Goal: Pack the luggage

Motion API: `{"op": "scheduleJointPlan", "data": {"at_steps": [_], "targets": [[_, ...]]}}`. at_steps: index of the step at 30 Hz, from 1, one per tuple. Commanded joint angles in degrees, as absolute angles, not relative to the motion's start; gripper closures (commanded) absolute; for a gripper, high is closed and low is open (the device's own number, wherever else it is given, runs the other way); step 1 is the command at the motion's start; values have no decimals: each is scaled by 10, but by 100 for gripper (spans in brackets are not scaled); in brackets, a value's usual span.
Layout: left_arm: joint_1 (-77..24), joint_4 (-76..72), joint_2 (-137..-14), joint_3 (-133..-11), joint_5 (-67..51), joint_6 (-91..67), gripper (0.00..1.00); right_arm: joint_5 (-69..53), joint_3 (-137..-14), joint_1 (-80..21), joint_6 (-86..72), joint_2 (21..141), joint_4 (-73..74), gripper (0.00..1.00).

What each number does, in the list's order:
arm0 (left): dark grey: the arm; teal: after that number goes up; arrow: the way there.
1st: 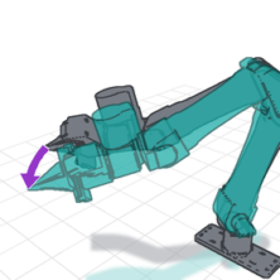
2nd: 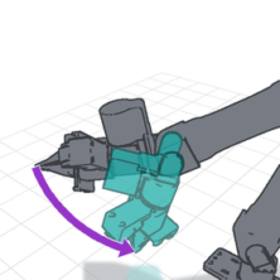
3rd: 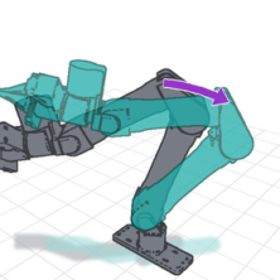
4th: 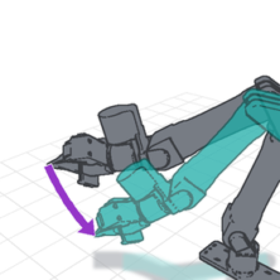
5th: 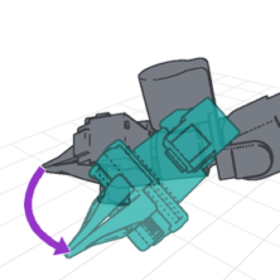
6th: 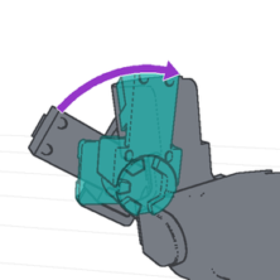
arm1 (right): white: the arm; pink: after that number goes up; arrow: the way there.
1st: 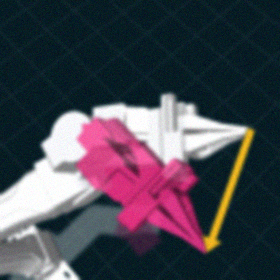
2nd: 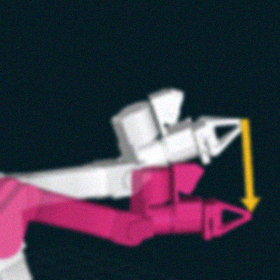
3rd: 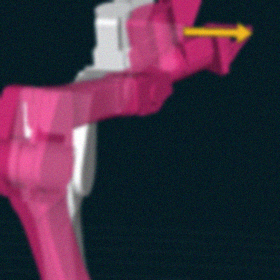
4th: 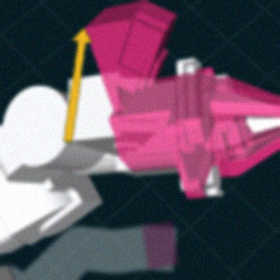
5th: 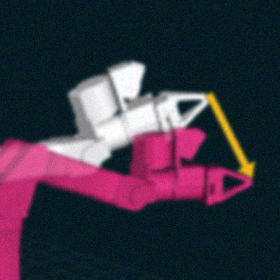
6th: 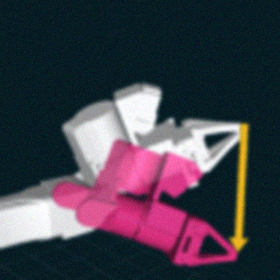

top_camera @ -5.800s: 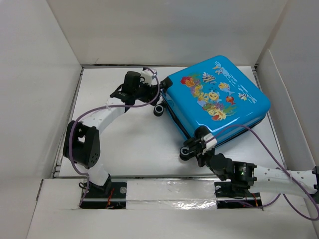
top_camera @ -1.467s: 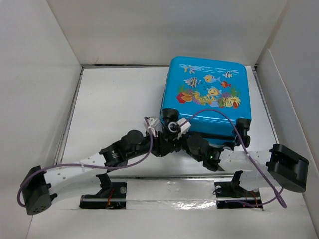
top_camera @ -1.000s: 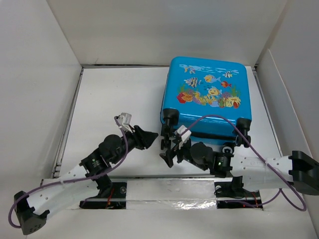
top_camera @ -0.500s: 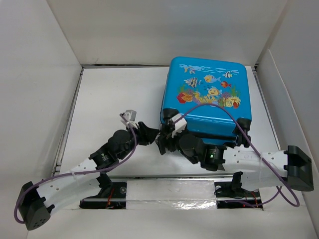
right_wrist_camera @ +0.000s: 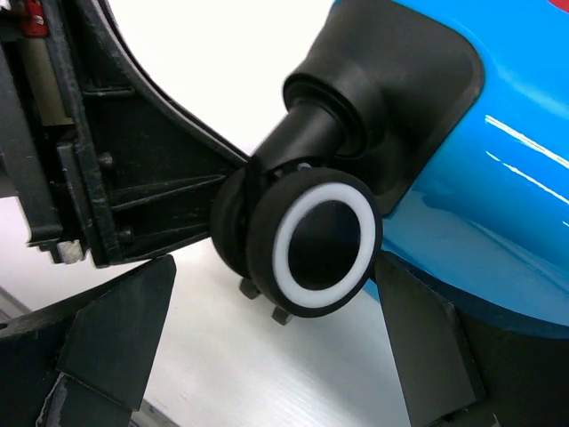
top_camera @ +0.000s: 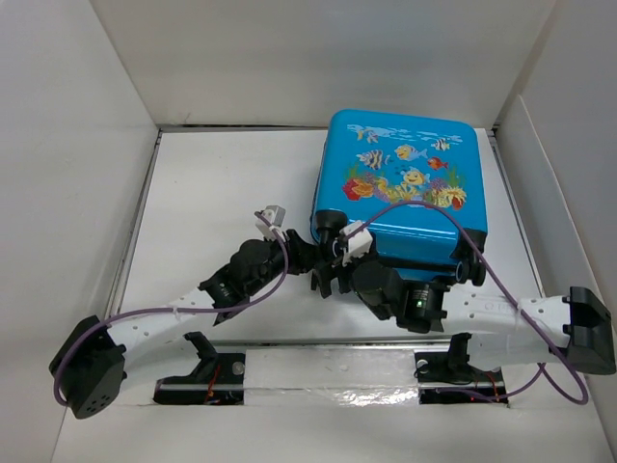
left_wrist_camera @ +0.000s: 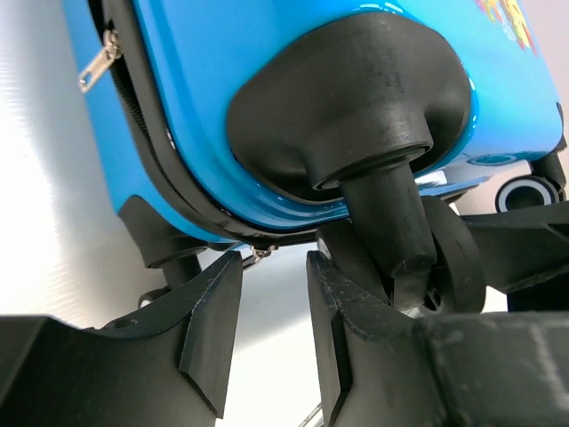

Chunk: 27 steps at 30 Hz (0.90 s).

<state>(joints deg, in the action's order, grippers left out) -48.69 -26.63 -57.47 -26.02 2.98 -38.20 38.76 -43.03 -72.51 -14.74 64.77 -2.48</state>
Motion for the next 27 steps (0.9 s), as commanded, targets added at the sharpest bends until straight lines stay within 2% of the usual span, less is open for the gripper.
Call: {"op": "scheduleJointPlan", "data": {"at_steps": [1, 10, 18, 23, 27], "targets": [[-495, -350, -583, -277, -47, -381, 68, 431, -465, -727, -143, 654, -30, 0], [-495, -353, -597, -279, -63, -368, 68, 425, -500, -710, -130, 683, -31, 0], [-482, -382, -608, -273, -93, -369, 68, 376, -434, -695, -120, 579, -87, 0], [-482, -382, -608, -269, -97, -367, 68, 361, -459, -662, -118, 604, -58, 0], [-482, -395, -602, -257, -95, -367, 68, 315, -461, -649, -114, 614, -96, 0]]}}
